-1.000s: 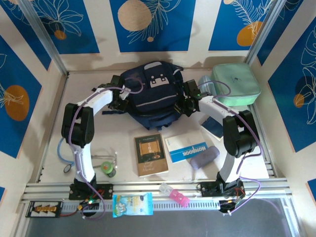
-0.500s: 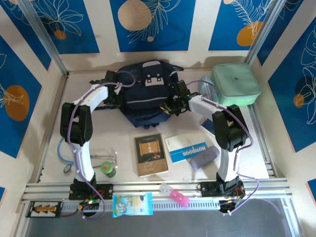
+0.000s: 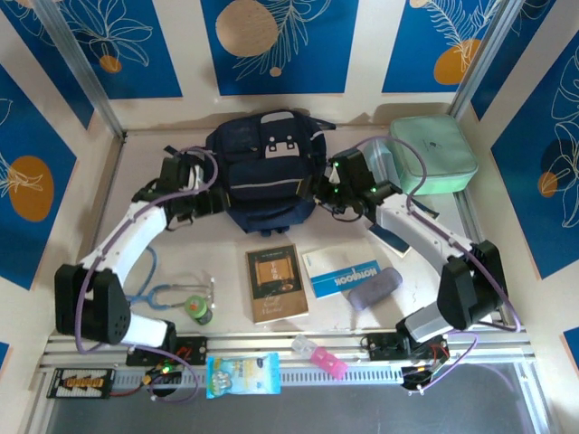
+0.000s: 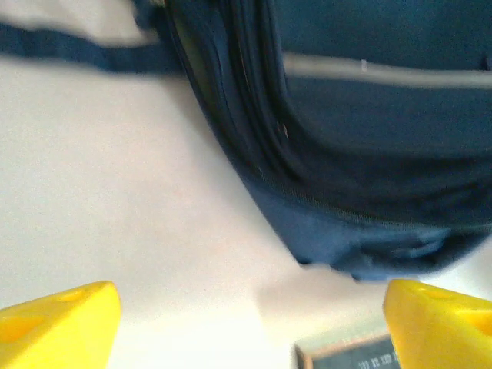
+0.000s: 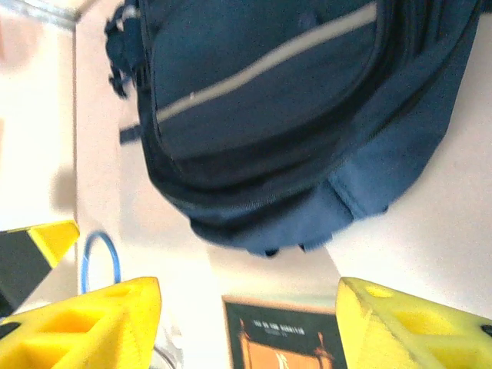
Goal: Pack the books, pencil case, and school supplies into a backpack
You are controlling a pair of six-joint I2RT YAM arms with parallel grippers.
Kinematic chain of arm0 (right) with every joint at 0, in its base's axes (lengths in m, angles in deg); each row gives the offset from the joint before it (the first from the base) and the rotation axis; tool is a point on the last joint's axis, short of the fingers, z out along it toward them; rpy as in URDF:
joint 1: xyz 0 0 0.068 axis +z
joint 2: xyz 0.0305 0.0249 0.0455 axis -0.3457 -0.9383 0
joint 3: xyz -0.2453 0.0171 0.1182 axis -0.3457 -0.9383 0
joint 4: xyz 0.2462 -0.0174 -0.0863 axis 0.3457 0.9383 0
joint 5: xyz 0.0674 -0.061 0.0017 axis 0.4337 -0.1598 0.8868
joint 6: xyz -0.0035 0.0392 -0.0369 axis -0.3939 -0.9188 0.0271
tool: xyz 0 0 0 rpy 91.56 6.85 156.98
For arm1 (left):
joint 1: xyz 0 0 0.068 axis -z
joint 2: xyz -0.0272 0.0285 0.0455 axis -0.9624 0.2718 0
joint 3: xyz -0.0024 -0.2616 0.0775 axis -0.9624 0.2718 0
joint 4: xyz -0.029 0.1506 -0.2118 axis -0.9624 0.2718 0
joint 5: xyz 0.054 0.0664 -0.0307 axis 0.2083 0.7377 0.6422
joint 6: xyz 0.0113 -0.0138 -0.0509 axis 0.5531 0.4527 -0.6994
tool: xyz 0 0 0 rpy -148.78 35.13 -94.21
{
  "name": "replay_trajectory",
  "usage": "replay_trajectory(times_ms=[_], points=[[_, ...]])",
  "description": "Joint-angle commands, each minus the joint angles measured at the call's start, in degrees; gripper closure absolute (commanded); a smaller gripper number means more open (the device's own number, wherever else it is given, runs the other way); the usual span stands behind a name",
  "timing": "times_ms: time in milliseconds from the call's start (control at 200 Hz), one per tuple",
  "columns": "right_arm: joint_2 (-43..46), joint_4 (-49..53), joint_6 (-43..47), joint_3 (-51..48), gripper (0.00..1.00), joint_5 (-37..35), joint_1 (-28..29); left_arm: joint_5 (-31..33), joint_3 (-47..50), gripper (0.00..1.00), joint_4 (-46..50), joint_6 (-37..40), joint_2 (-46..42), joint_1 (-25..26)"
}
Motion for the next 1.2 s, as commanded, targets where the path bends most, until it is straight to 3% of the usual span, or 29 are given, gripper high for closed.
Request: replay_trajectory(times_ms=[0, 350, 640, 1195], points=[[1.4, 6.5, 4.6, -5.8, 0.38, -1.3, 3.9, -7.3, 6.3, 0.0, -3.4, -9.2, -4.5, 2.4], [-5.8, 6.2, 1.9, -10.3, 0.52, -1.3, 14.3, -10.5, 19.0, 0.0, -6.7, -20.1, -9.7, 11.2], [-13.1, 5.9, 3.5, -7.5, 0.63, -1.5, 13.9, -14.3, 21.7, 0.17, -13.9, -24.2, -2.8, 17.2], [-17.4, 6.5, 4.4, -7.5, 0.76, -1.3, 13.1, -18.4, 19.4, 0.4, -15.9, -22.7, 4.6, 18.7]])
